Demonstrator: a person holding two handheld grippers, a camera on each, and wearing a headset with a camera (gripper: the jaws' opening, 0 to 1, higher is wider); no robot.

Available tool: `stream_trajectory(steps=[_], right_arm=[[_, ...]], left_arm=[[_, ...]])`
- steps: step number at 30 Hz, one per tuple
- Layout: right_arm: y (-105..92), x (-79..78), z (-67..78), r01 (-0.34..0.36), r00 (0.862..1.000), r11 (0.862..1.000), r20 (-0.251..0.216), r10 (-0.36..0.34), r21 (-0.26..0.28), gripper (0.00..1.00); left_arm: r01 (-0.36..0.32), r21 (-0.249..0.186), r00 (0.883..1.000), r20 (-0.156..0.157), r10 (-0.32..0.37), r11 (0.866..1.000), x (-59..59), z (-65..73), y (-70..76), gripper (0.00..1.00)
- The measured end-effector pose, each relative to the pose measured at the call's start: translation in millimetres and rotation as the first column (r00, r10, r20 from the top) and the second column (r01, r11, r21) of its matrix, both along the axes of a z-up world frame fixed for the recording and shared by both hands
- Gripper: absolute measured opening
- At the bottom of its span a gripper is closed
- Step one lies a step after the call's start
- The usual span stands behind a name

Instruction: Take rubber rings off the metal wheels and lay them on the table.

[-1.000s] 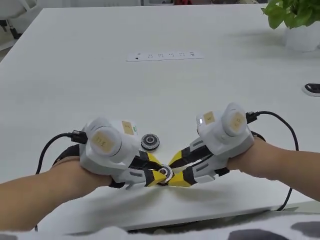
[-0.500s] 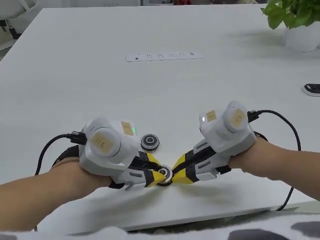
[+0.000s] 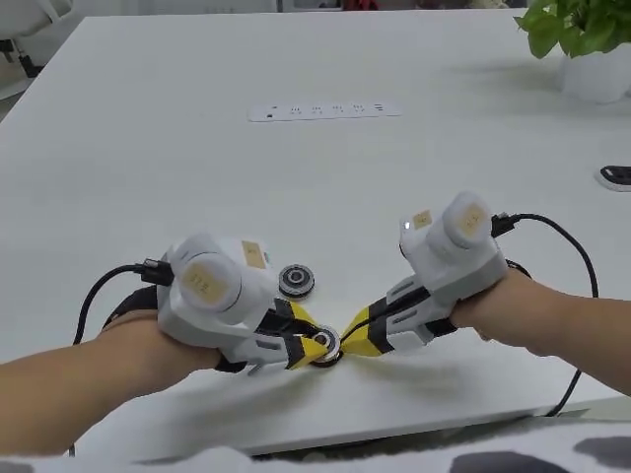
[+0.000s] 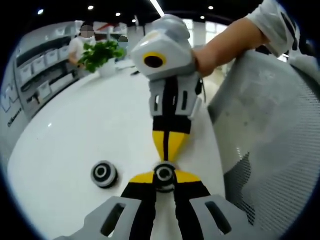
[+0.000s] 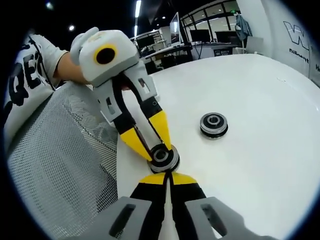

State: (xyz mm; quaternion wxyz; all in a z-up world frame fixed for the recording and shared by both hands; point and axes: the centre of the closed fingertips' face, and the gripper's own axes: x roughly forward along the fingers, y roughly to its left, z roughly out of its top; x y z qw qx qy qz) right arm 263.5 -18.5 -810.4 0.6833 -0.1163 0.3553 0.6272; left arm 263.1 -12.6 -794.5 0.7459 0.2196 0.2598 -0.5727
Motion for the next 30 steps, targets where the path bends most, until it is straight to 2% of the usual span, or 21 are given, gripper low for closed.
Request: stream_trajectory(steps=[5, 17, 30], right_arm=[[-1.6, 1.4, 2.7, 0.048, 0.997, 0.998, -0.062, -0.046, 0.029, 0.0], [-0.1, 1.2, 7.4, 0.085, 0.992, 0.995, -0.103, -0.079, 0.056, 0.0], [4.4, 1.9, 15.2, 0.145, 0.98, 0.984, -0.155, -0.128, 0.101, 0.0]], left_arm=[[0.0, 0.004, 1.0, 0.002, 0.0, 1.0, 0.3, -0.2, 0.0, 0.13], [-0.004, 0.007, 1.0, 0.004, 0.004, 1.0, 0.8, -0.6, 0.5, 0.13], [-0.016, 0.016, 1.0, 0.006, 0.015, 1.0, 1.3, -0.6, 0.9, 0.12]])
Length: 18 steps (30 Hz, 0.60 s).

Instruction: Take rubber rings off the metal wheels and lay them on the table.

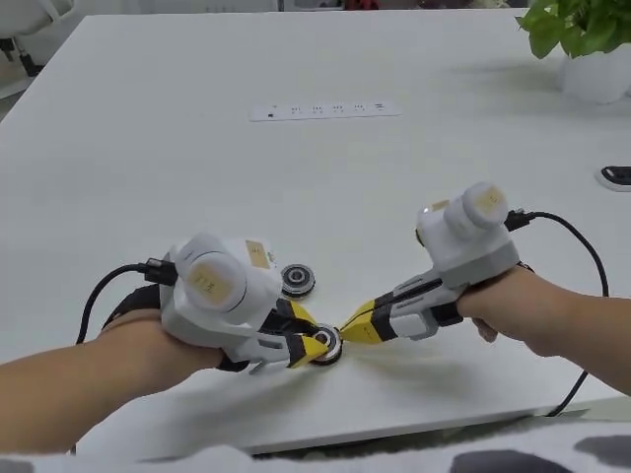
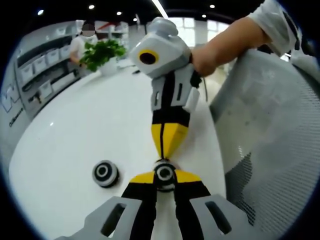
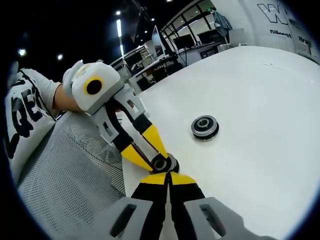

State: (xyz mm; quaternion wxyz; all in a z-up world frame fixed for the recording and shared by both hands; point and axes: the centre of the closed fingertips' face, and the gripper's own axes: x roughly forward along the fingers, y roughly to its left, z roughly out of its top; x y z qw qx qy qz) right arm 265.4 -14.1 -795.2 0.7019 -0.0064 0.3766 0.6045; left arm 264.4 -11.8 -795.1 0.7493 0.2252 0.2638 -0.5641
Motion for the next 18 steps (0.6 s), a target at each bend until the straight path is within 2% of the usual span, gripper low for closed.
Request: stream_trajectory(steps=[18], right_arm=[[3.3, -3.8, 4.2, -0.003, 1.0, 1.0, -0.021, 0.004, 0.018, 0.0]], left_arm=[[-0.009, 0.016, 1.0, -0.004, 0.009, 1.0, -0.3, -0.4, -0.5, 0.12]])
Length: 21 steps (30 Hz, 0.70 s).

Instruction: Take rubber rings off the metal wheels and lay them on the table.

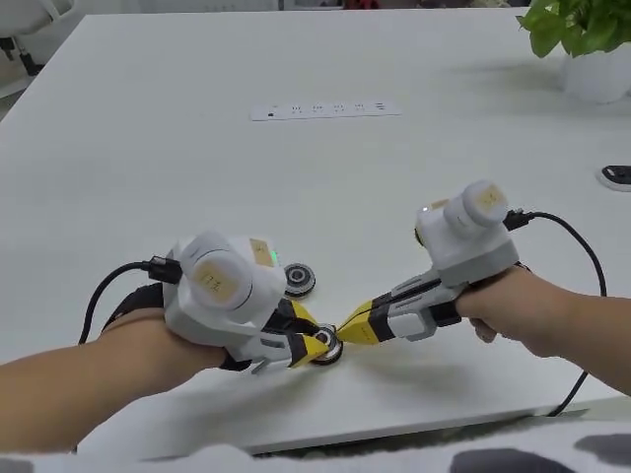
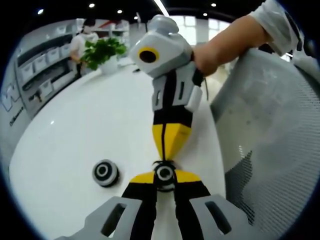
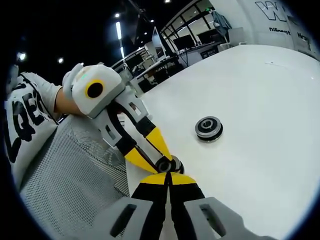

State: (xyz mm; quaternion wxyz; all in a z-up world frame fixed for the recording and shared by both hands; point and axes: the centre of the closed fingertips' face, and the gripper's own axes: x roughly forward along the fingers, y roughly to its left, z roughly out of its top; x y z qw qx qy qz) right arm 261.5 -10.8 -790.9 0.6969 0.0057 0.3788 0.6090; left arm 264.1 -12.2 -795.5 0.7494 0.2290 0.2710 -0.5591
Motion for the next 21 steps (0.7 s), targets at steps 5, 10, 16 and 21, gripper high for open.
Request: stream_trajectory(steps=[5, 10, 16, 21], right_arm=[[1.5, -2.5, 1.7, -0.005, 1.0, 1.0, -0.005, 0.005, 0.006, 0.0], [5.2, -5.2, 4.6, -0.017, 1.0, 1.0, -0.009, 0.017, 0.022, 0.0], [13.1, -13.0, 10.5, -0.063, 0.998, 0.997, -0.01, 0.063, 0.037, 0.0], [5.1, -5.6, 5.6, -0.042, 0.999, 0.999, -0.007, 0.042, 0.029, 0.0]], left_arm=[[0.001, 0.003, 1.0, -0.001, -0.001, 1.0, -0.4, -0.2, 0.1, 0.12], [0.003, 0.006, 1.0, 0.0, -0.003, 1.0, -0.7, 0.2, 0.2, 0.12], [-0.002, 0.005, 1.0, 0.0, 0.002, 1.0, -0.1, 0.5, 0.5, 0.12], [0.0, 0.003, 1.0, 0.003, 0.0, 1.0, 0.3, 0.8, 0.6, 0.12]])
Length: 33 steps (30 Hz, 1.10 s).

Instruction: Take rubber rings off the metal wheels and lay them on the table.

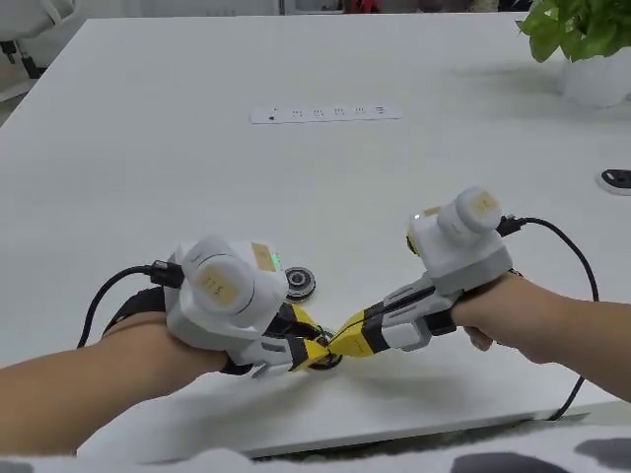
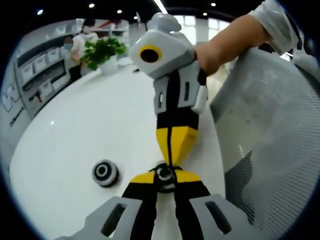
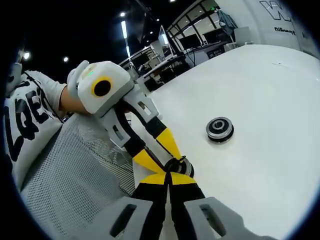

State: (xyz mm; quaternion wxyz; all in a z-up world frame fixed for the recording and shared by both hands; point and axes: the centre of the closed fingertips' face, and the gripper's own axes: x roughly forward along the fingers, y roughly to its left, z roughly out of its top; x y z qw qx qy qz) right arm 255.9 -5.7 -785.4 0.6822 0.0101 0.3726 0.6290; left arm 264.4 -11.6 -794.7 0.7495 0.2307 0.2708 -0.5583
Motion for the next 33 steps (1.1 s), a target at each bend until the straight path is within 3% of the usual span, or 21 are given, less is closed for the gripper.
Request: stream_trajectory(steps=[5, 23, 26, 33], right_arm=[[-4.3, 8.8, 1.4, 0.04, 0.999, 0.999, 0.002, -0.04, 0.012, 0.0], [-5.5, 3.4, -1.4, 0.049, 0.999, 0.999, -0.001, -0.049, 0.002, 0.0], [-5.3, 3.3, -0.7, 0.05, 0.999, 0.999, 0.0, -0.05, 0.004, 0.0], [-5.3, 4.1, -1.0, 0.047, 0.999, 0.999, 0.001, -0.047, 0.002, 0.0]], left_arm=[[-0.002, -0.002, 1.0, -0.001, 0.002, 1.0, 1.0, 0.1, 0.0, 0.12], [0.009, -0.005, 1.0, -0.005, -0.009, 1.0, 0.2, 0.1, -0.1, 0.14], [0.018, -0.004, 1.0, -0.017, -0.018, 1.0, -1.7, 1.8, 0.8, 0.18], [0.029, -0.007, 0.999, -0.012, -0.03, 1.0, -4.9, 8.0, 2.7, 0.23]])
